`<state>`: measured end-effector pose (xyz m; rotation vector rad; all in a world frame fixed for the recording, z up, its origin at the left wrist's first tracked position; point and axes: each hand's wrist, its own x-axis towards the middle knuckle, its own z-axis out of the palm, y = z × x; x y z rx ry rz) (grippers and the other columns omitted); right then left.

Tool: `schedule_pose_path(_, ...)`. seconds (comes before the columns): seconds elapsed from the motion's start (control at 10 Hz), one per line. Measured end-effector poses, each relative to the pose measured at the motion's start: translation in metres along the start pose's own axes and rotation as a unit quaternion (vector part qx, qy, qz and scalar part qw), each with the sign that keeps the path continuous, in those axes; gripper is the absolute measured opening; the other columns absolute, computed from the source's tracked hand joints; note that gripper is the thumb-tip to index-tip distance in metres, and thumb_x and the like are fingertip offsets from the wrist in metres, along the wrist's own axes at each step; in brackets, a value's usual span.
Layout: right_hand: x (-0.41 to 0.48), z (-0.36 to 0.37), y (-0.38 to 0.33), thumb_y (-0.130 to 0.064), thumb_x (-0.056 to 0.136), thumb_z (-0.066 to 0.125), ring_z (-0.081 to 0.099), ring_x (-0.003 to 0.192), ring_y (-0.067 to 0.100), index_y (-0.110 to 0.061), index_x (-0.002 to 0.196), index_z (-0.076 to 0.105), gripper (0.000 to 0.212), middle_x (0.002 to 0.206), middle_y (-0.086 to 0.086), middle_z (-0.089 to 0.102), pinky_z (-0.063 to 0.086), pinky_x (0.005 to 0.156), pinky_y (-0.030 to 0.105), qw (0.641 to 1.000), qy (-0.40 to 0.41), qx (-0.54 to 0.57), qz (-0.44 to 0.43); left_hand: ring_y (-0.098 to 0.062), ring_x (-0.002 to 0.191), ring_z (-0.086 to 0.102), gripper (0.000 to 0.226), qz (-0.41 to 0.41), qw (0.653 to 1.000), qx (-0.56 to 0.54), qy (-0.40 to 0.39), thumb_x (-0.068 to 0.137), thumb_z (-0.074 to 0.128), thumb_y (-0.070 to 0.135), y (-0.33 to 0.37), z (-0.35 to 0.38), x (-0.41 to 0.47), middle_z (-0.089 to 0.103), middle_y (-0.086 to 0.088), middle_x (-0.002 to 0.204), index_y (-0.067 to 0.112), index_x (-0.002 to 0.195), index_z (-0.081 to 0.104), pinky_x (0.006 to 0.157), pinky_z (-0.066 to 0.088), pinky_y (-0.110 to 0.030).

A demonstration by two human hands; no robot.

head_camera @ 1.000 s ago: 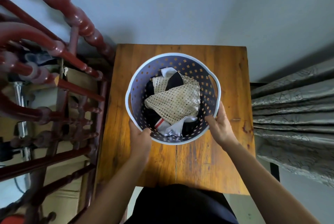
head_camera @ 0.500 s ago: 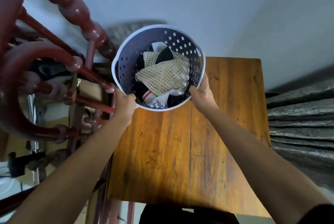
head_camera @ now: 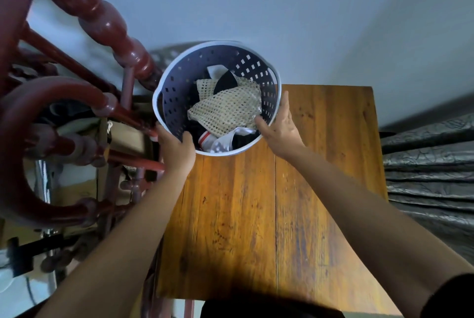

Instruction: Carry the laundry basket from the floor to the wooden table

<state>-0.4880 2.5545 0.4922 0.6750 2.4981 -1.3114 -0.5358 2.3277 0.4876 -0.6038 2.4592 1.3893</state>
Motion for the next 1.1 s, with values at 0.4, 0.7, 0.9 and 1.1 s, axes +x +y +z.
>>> schedule_pose_path(0.4,-0.023,-0.008,0.006,-0.087,0.08,0.048,0.06,0.136,0.029,-0.032,0.164,0.021,0.104,0.172,0.0,-0.028,0.057,0.099,0.042,0.97,-0.028,-0.225,-0.087,-0.041,0.154,-0.008,0.071,0.265,0.916,0.292,-0.077,0.078,0.051,0.077,-0.032,-0.012,-0.032,0.009,-0.015,0.168,0.02,0.116,0.068,0.121,0.01,-0.061)
schedule_pose_path(0.7,-0.013,-0.019,-0.001,-0.092,0.071,0.052,0.059,0.136,0.034,-0.043,0.157,0.033,0.1,0.173,0.002,-0.026,0.057,0.101,0.045,0.959,-0.052,-0.272,-0.066,-0.049,0.15,0.011,0.079,0.256,0.882,0.384,-0.096,0.075,0.046,0.081,-0.022,-0.02,-0.011,0.035,-0.02,0.159,0.014,0.105,0.076,0.118,0.018,-0.063)
schedule_pose_path(0.9,-0.032,-0.015,-0.007,-0.083,0.083,0.049,0.001,0.163,0.027,-0.037,0.166,0.001,0.107,0.176,0.004,-0.013,0.031,0.122,0.058,0.961,-0.063,-0.268,-0.041,-0.043,0.153,0.002,0.085,0.184,0.889,0.397,-0.136,0.079,0.046,0.079,-0.007,-0.024,-0.028,0.011,-0.014,0.168,0.023,0.143,0.048,0.118,0.019,-0.061)
schedule_pose_path(1.1,-0.088,-0.025,-0.013,-0.068,0.1,0.033,0.02,0.161,0.026,-0.03,0.167,0.0,0.084,0.177,0.0,0.001,0.037,0.117,0.051,0.969,-0.053,-0.228,-0.074,-0.027,0.149,0.03,0.069,0.214,0.922,0.297,-0.129,0.097,0.043,0.05,0.01,-0.041,-0.075,0.035,-0.012,0.161,0.011,0.153,0.033,0.119,0.027,-0.046)
